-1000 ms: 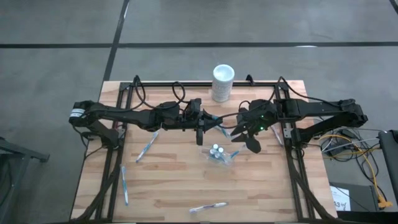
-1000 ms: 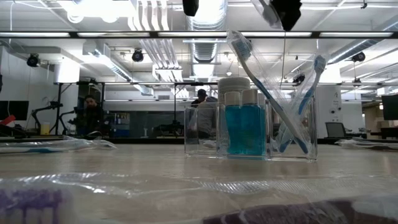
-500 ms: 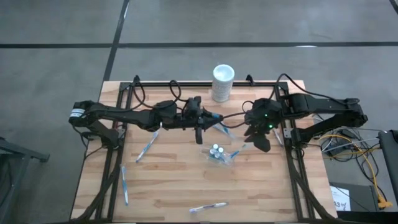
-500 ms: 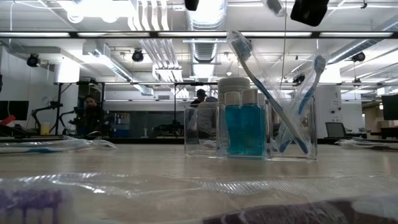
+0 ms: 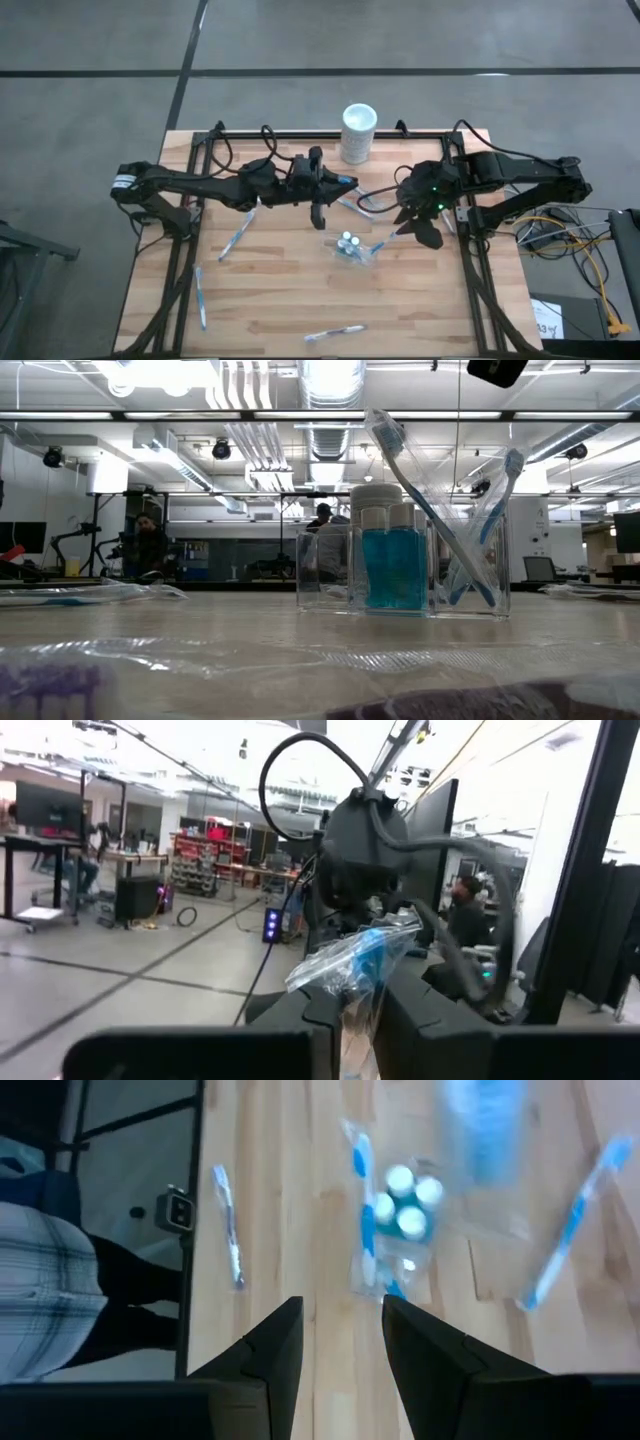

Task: Pick & Place toothbrushing station
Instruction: Put the blue toothbrush into the transparent organizer

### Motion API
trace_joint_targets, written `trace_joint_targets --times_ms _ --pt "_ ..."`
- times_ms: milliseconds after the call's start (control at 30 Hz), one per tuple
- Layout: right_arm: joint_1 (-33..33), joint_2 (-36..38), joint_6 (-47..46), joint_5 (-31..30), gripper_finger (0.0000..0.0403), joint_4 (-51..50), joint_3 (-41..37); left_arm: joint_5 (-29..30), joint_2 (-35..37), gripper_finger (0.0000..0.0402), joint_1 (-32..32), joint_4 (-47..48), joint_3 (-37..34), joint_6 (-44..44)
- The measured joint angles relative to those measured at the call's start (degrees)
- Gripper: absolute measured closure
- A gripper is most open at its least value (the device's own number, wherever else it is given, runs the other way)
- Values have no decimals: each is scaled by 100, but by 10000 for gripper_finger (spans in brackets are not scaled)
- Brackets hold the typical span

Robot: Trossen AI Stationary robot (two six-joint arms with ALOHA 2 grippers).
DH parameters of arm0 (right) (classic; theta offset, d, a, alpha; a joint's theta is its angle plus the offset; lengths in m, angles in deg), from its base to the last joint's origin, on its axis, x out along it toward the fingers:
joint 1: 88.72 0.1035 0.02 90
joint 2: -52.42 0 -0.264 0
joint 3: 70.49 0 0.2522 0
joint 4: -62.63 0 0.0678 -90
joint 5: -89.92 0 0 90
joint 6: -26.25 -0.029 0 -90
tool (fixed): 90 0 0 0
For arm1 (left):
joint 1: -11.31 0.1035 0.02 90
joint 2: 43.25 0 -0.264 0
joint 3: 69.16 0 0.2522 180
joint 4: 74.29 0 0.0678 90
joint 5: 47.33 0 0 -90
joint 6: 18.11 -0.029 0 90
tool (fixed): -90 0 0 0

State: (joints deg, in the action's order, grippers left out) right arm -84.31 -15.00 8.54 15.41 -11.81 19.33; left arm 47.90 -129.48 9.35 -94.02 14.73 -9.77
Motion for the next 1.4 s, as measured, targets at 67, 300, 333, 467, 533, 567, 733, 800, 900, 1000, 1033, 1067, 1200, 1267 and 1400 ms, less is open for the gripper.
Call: trace_joint_targets --times_ms 67,300,333,467,533,567,733,800,900,1000,1033,1067,1200,1267,1400 --pt "65 28 138 -5 271 102 -39 -21 0 368 0 2 0 -100" --pt "218 83 218 -99 271 184 -74 -129 0 375 0 -2 -4 -120" --pt "255 98 224 -175 271 235 -104 -131 0 373 0 -3 -4 -120" --pt "421 146 362 -721 271 407 -172 -163 0 370 0 -11 -7 -241" --pt "486 181 412 -925 271 412 -181 -225 0 375 0 -72 -9 -251" --pt "511 193 413 -989 271 406 -184 -288 0 375 0 -101 -9 -254" --pt "550 326 241 -1203 271 416 -208 -313 0 375 -2 -97 -10 -251" --pt "550 403 186 -1283 271 420 -234 -313 0 373 0 -103 -11 -249" --pt "550 565 159 -1473 271 464 -295 -313 0 369 -2 -103 -24 -254" --pt "560 768 157 -1592 271 640 -429 -311 0 375 -1 -213 -149 -231" --pt "560 841 158 -1595 271 727 -492 -312 0 375 -2 -305 -225 -213" --pt "560 914 159 -1597 271 824 -549 -311 0 375 -1 -424 -313 -170" --pt "560 1221 157 -1607 271 1234 -815 -312 0 371 -2 -1327 -778 -55" --pt "560 1351 150 -1612 271 1454 -986 -310 0 366 -2 -1939 -1074 -51" --pt "559 1625 90 -1616 271 2062 -1420 -310 0 374 -2 -3307 -1664 -22"
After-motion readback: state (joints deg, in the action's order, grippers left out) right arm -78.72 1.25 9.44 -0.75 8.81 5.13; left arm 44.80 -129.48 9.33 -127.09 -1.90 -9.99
